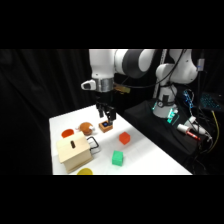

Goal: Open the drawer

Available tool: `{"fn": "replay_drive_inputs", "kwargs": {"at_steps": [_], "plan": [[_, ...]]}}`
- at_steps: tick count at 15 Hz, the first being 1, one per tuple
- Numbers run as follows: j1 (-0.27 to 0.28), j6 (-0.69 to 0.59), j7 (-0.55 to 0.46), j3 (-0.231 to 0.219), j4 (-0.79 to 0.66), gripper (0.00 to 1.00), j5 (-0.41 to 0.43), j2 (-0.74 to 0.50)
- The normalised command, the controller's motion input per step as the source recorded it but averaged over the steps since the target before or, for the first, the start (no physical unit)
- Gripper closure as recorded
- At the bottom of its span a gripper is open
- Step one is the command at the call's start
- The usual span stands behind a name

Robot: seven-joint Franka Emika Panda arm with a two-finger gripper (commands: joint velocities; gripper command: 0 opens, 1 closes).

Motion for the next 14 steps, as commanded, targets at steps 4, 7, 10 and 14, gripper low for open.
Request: {"fn": "replay_drive_inputs", "kwargs": {"at_steps": [4,7,10,14], "plan": [[0.017,0.16,0.01,0.031,0.35,0.0,-0.058,0.39],[0.02,0.16,0.01,0.008,0.38,0.0,-0.091,0.38],[0.006,0.11,0.0,-0.01,0.4,0.0,-0.089,0.37],[-0.022,0.06,-0.02,-0.001,0.36,0.0,-0.039,0.33]]}}
